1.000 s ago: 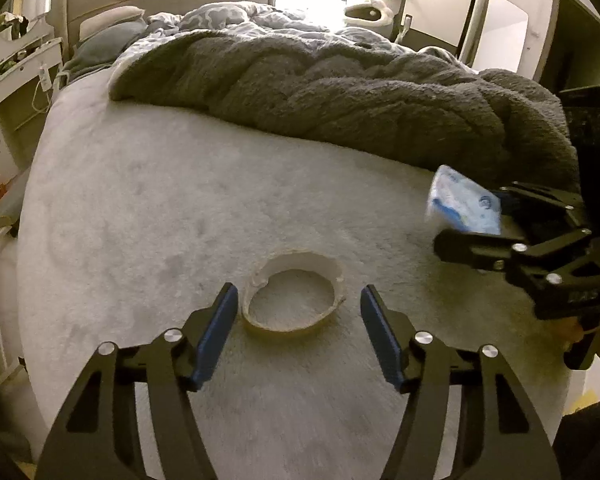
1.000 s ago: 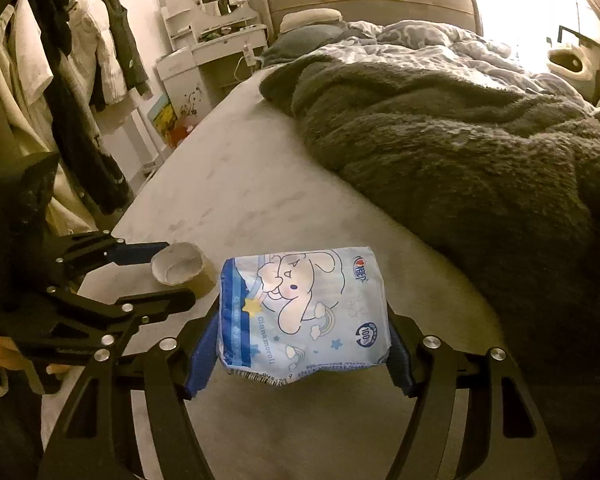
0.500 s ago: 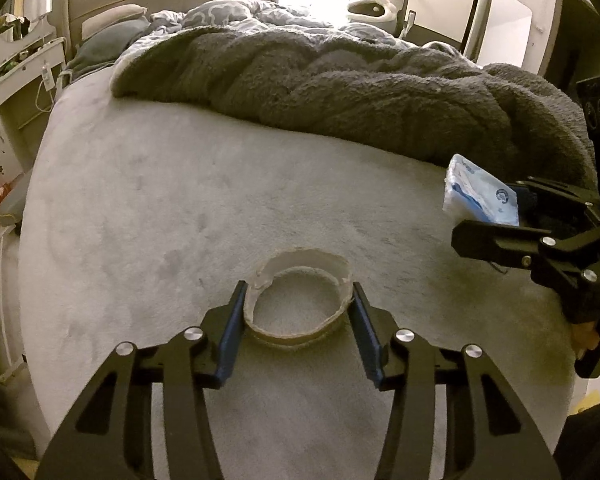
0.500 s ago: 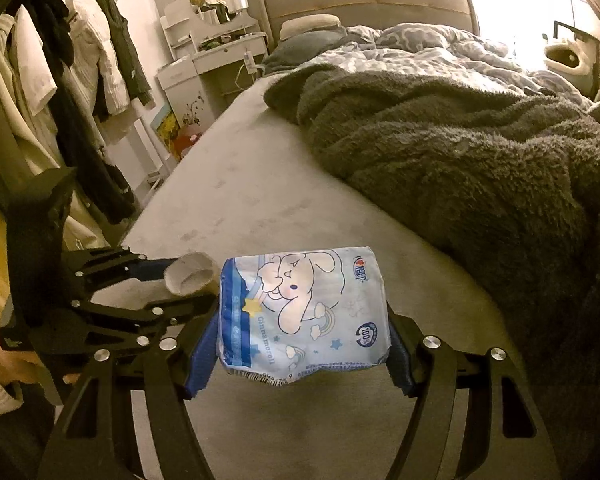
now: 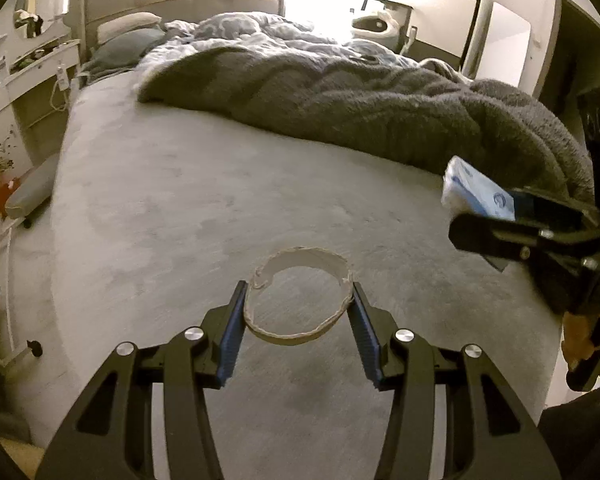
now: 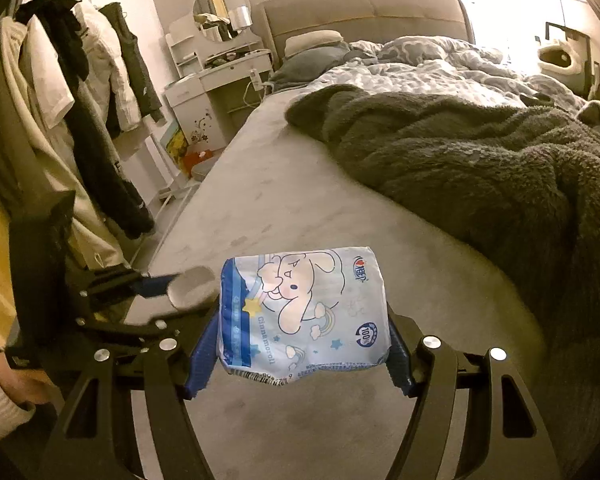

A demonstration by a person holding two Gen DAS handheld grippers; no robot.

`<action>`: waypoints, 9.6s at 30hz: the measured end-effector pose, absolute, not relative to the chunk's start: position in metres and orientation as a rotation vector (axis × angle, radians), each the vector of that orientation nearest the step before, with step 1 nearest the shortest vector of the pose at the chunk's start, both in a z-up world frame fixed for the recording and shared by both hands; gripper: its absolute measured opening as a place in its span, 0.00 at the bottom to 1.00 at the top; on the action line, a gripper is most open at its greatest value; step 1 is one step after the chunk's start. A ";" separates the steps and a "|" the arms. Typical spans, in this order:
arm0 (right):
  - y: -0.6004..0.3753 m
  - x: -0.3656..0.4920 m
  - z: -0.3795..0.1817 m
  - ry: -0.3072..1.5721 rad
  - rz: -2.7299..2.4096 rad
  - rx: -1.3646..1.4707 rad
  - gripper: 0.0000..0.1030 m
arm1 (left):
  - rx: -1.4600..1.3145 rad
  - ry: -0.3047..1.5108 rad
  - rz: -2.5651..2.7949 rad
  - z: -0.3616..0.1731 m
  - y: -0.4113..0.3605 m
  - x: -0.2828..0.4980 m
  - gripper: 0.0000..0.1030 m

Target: Collect trash

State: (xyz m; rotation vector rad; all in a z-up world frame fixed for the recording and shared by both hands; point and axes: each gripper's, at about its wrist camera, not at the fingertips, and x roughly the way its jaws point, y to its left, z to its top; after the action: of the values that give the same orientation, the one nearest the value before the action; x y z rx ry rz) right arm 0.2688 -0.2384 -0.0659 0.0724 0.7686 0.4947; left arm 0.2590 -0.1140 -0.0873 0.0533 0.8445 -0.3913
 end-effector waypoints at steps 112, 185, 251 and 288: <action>0.138 0.153 -0.154 1.040 0.894 -0.238 0.68 | -0.280 1.314 0.130 -0.229 0.233 0.060 0.67; -0.092 0.059 0.022 0.572 0.425 -0.184 0.97 | -0.084 0.476 0.209 0.052 0.136 -0.050 0.97; -0.175 0.033 0.016 0.493 0.415 -0.097 0.97 | -0.063 0.507 0.259 0.027 0.122 -0.044 0.97; -0.175 0.033 0.016 0.494 0.415 -0.097 0.97 | -0.061 0.508 0.259 0.027 0.122 -0.044 0.97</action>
State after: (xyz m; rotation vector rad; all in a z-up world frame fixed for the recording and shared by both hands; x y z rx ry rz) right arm 0.0330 -0.1748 0.0163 -0.0969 0.4941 0.4147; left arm -0.0442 0.1222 0.0268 -0.0615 0.5078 0.2591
